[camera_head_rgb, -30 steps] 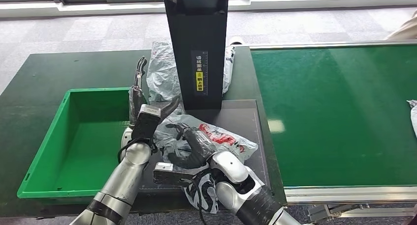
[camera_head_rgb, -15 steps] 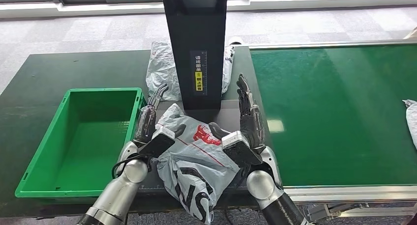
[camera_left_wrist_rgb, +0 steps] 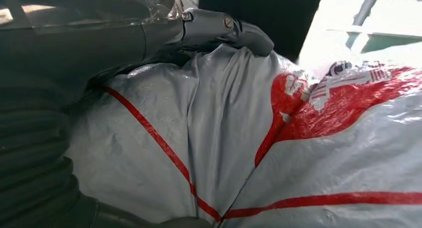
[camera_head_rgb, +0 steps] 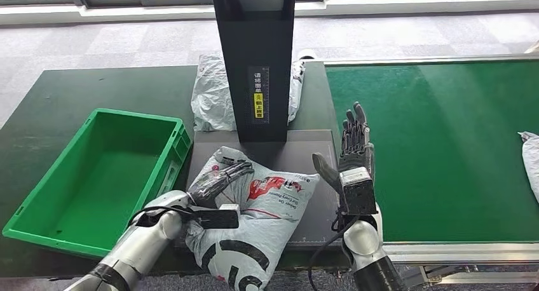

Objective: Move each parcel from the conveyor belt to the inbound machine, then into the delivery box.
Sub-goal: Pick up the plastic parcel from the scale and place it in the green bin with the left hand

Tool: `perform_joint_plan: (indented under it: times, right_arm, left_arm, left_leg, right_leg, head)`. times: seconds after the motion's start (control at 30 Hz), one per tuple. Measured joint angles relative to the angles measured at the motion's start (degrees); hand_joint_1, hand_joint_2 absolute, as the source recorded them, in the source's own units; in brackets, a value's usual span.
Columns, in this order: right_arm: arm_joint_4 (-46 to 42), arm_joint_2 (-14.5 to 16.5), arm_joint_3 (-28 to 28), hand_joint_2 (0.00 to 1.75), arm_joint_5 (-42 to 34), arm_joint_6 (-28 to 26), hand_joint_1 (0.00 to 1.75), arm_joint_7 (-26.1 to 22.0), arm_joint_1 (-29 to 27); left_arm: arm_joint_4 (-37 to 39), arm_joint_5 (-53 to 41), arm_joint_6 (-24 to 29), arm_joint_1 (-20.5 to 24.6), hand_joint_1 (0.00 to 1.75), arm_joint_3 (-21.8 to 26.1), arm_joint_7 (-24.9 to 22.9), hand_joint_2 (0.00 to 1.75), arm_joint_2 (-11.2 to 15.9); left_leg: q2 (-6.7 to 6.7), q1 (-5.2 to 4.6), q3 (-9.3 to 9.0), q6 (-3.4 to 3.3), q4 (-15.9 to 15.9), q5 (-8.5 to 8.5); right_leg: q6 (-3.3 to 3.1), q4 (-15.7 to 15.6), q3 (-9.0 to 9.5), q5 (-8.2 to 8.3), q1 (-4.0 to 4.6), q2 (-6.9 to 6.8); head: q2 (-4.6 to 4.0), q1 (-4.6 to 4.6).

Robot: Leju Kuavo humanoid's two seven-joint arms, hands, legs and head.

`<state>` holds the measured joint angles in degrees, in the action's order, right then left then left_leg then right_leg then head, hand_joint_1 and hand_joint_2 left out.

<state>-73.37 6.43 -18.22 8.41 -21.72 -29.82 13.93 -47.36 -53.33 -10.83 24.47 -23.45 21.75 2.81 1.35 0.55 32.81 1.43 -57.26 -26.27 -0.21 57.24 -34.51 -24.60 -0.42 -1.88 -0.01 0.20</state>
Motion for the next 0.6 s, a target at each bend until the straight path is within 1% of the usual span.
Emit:
perform_joint_plan:
  times: [0.07,0.17,0.3,0.33,0.43,0.47,0.53,0.57,0.6]
  right_arm:
    - [0.2,-0.1,0.4,1.75,0.0,0.4,0.00,0.0,0.0]
    - [0.5,-0.2,0.8,1.75,0.0,0.5,0.00,0.0,0.0]
    - [0.6,-0.3,1.0,1.75,0.0,0.5,0.00,0.0,0.0]
    - [0.6,-0.3,1.0,1.75,0.0,0.5,0.00,0.0,0.0]
    - [0.6,-0.3,1.0,1.75,-0.1,0.5,0.00,0.0,0.0]
    - [0.6,-0.3,1.0,1.75,-0.2,0.6,0.00,0.0,0.0]
    - [0.6,-0.4,1.1,1.75,-0.5,0.9,0.00,0.1,-0.2]
    - [0.4,-0.4,1.2,1.75,-0.6,0.9,0.00,0.3,-0.8]
    - [-0.3,-0.4,1.4,1.75,-0.5,0.7,0.00,0.6,-1.9]
  left_arm:
    - [1.7,-0.2,-2.0,1.7,0.00,-1.6,0.8,1.75,1.0]
    - [3.2,-0.2,-2.6,3.1,0.00,-3.1,1.1,1.75,1.6]
    - [4.4,-0.2,-2.7,4.1,0.00,-4.2,1.2,1.75,2.0]
    - [4.6,-0.2,-2.7,4.2,0.21,-4.4,1.2,1.75,2.1]
    - [5.1,-0.2,-3.0,4.5,1.52,-4.7,1.4,1.75,2.3]
    - [5.3,-0.2,-3.4,4.6,1.75,-4.9,1.7,1.75,2.4]
    - [5.6,0.4,-4.0,4.9,1.75,-5.4,3.2,1.75,2.8]
    - [5.6,1.4,-3.0,5.0,1.75,-5.6,4.3,1.75,2.9]
    - [5.0,2.9,-0.7,4.8,1.75,-5.5,5.0,1.75,3.0]
  left_leg:
    - [0.00,-0.01,-0.41,0.01,0.1,-0.30]
    - [0.04,-0.01,-1.03,-0.01,0.1,-0.52]
    - [0.04,-0.01,-1.32,0.00,0.2,-0.55]
    - [0.04,-0.01,-1.39,0.01,0.2,-0.56]
    - [0.04,-0.01,-1.59,0.04,0.3,-0.58]
    - [0.03,-0.01,-1.66,0.04,0.3,-0.58]
    - [0.02,-0.01,-1.94,0.05,0.3,-0.58]
    - [0.01,-0.01,-2.14,0.07,0.3,-0.56]
    - [0.00,0.00,-2.29,0.09,0.3,-0.52]
  right_leg:
    - [-0.01,0.0,0.62,-0.27,-0.06,-0.02]
    - [0.00,-0.1,1.23,-0.48,-0.07,0.01]
    - [-0.04,-0.1,1.50,-0.53,-0.08,0.01]
    - [-0.06,-0.1,1.56,-0.55,-0.08,0.01]
    - [-0.12,-0.1,1.71,-0.61,-0.09,0.01]
    - [-0.13,-0.1,1.77,-0.63,-0.10,0.01]
    - [-0.13,-0.1,1.89,-0.70,-0.10,0.00]
    - [-0.13,-0.1,1.93,-0.72,-0.09,-0.01]
    - [-0.15,-0.1,1.92,-0.70,-0.08,-0.02]
  head:
    - [0.00,-0.01]
    - [-0.01,-0.01]
    - [0.00,-0.01]
    - [-0.01,-0.01]
    - [0.00,-0.01]
    - [0.01,-0.02]
    - [0.00,-0.01]
    - [-0.01,-0.01]
    - [-0.01,-0.01]
